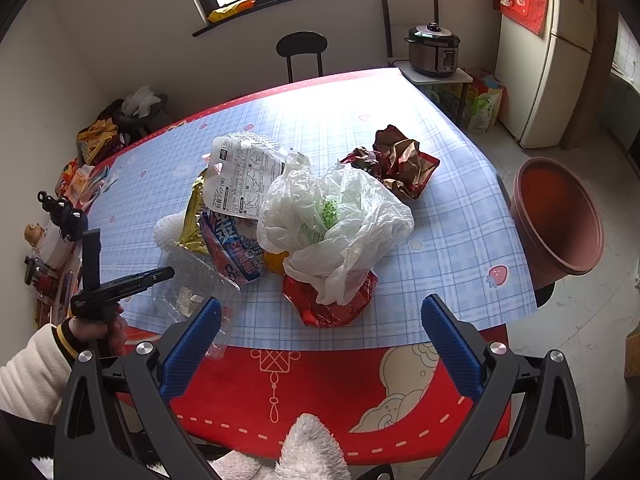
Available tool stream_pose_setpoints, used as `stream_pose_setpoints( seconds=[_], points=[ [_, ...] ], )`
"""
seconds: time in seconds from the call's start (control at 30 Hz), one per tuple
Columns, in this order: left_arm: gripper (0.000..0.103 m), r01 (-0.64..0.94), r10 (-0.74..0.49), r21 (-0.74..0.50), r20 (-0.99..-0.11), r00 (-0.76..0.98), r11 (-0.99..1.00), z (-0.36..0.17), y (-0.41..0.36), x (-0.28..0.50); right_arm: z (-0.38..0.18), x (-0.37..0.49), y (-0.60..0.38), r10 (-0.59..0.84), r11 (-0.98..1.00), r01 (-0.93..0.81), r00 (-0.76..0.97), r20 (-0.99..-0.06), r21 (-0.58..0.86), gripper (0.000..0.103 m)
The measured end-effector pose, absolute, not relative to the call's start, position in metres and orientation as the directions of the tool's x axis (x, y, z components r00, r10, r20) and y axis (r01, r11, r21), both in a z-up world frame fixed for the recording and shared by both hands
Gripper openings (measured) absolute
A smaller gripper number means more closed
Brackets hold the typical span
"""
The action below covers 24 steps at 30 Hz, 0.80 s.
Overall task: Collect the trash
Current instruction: 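Grasp the clear plastic container with the left tool while the right tool grasps the white plastic bags, then carry the clear container and white bags with both tools over the bin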
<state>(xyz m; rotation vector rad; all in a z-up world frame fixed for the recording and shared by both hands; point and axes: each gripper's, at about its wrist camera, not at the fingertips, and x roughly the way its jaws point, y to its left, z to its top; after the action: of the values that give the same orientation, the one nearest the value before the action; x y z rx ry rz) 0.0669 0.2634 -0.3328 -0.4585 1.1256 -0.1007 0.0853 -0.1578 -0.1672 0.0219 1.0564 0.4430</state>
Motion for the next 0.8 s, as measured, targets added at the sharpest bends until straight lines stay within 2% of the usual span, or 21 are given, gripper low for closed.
stream_pose_setpoints(
  seconds=[0.17,0.3,0.33,0.37,0.4,0.43,0.47,0.63,0.8],
  points=[
    [0.054,-0.122,-0.367,-0.463,-0.814,0.45,0.878,-0.335,0.261,0.072,-0.167,0.083,-0.169,0.341,0.925,-0.308,0.418,-0.842,0.222,0.099],
    [0.055,-0.091,-0.375,-0.461,-0.808,0.454,0.883,-0.335,0.251,0.076,-0.17,0.085,-0.177,0.325,0.936,-0.271,0.424,-0.845,0.224,0.099],
    [0.05,-0.087,-0.367,-0.45,-0.812,0.454,0.889,-0.335,0.248,0.076,-0.172,0.087,-0.178,0.322,0.938,-0.265,0.424,-0.847,0.224,0.099],
    [0.036,-0.083,-0.362,-0.441,-0.818,0.448,0.894,-0.337,0.246,0.077,-0.173,0.089,-0.178,0.318,0.939,-0.264,0.424,-0.848,0.22,0.099],
    [0.034,-0.084,-0.356,-0.433,-0.823,0.442,0.897,-0.338,0.245,0.076,-0.174,0.092,-0.177,0.311,0.941,-0.264,0.427,-0.849,0.212,0.099],
    [0.026,-0.095,-0.34,-0.422,-0.827,0.448,0.901,-0.338,0.244,0.075,-0.174,0.095,-0.175,0.305,0.942,-0.266,0.433,-0.848,0.203,0.099],
    [0.014,-0.107,-0.338,-0.427,-0.823,0.456,0.898,-0.337,0.245,0.073,-0.173,0.098,-0.172,0.297,0.943,-0.274,0.443,-0.846,0.188,0.099],
    [0.01,-0.135,-0.335,-0.458,-0.793,0.509,0.879,-0.324,0.249,0.045,-0.174,0.12,-0.141,0.276,0.923,-0.373,0.474,-0.836,0.093,0.099],
    [0.01,-0.179,-0.319,-0.497,-0.753,0.576,0.849,-0.307,0.252,0.006,-0.207,0.151,-0.106,0.243,0.891,-0.454,0.461,-0.853,0.008,0.099]
  ],
)
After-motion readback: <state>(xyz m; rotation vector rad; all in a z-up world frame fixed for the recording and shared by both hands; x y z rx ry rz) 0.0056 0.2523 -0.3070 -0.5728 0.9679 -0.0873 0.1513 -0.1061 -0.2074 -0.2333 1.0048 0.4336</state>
